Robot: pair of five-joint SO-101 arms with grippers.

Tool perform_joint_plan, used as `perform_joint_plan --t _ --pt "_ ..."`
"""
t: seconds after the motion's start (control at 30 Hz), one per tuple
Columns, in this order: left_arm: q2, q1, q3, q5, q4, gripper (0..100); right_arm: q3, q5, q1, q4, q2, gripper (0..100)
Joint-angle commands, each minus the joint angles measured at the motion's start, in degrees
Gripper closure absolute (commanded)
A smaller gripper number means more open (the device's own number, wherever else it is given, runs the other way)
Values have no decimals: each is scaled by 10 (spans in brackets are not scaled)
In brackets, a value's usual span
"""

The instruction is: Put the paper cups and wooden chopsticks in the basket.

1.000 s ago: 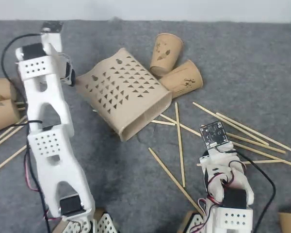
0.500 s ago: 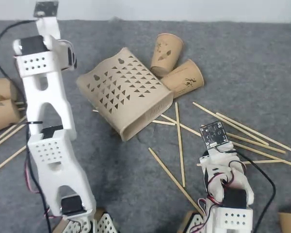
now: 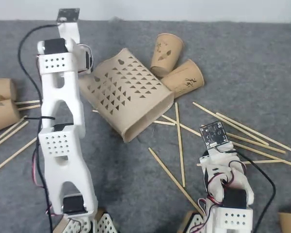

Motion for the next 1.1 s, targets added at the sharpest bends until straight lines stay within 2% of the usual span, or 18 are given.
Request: perform_joint_plan --t 0.0,0.17,0.57,0.83,1.07 --pt "-12 17 -40 3 73 874 6 11 2 -9 -9 986" --pt "-17 14 -24 3 76 949 6 11 2 -9 -9 986" --pt "-41 45 85 -9 77 987 6 11 2 -9 -9 986" --pt "-233 128 263 -15 74 988 6 11 2 -9 -9 986" --pt "-354 207 413 0 33 988 6 11 2 -9 -9 986"
